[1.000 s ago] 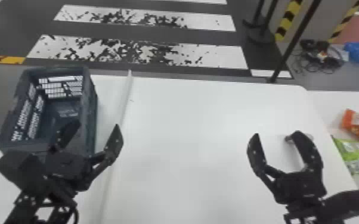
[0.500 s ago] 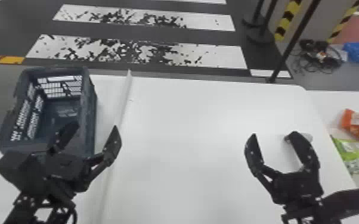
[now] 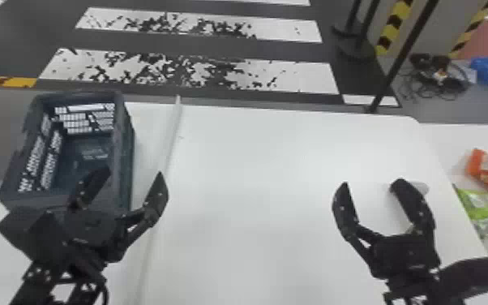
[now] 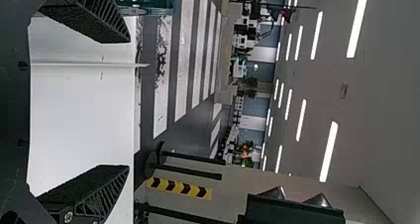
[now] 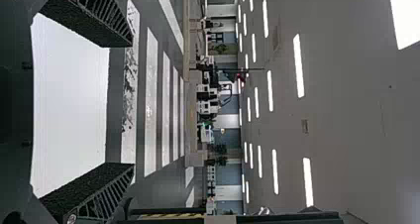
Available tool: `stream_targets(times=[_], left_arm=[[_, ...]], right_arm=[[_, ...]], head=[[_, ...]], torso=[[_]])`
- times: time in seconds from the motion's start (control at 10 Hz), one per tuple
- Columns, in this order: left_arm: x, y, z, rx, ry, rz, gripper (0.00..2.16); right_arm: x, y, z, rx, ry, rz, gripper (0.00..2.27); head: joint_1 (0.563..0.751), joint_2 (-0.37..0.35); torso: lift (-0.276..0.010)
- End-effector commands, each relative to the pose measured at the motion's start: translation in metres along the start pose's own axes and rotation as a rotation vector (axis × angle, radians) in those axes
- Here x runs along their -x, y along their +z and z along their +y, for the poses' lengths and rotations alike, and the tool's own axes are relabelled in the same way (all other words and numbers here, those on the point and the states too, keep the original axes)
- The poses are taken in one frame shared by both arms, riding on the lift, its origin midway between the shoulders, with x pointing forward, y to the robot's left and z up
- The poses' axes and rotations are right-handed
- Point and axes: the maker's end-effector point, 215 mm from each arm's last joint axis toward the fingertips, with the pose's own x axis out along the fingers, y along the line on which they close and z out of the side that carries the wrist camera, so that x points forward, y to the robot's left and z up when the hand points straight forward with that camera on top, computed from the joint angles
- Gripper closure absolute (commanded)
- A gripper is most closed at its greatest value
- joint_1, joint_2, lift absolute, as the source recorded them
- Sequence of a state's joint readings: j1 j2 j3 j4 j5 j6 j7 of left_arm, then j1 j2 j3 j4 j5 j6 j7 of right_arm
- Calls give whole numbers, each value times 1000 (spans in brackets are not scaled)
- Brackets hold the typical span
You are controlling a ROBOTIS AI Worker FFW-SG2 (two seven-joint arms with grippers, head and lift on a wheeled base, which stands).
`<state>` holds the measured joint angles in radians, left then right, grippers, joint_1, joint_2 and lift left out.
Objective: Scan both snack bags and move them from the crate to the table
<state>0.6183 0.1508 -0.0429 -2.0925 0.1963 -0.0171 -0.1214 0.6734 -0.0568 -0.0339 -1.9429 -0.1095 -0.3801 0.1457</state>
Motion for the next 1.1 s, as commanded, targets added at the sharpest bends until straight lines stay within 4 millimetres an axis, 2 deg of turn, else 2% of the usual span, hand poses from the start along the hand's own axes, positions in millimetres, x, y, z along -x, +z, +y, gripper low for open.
stream_targets(times=[0.0,1.0], left_arm=[[1,0,0,0,0,0,87],[4,-1,-4,2,-4,5,87]], right_arm=[[0,-1,0,0,1,5,66],[0,0,4,-3,7,8,76]], head=[[695,-59],[695,-59]], torso=[[-88],[-88]])
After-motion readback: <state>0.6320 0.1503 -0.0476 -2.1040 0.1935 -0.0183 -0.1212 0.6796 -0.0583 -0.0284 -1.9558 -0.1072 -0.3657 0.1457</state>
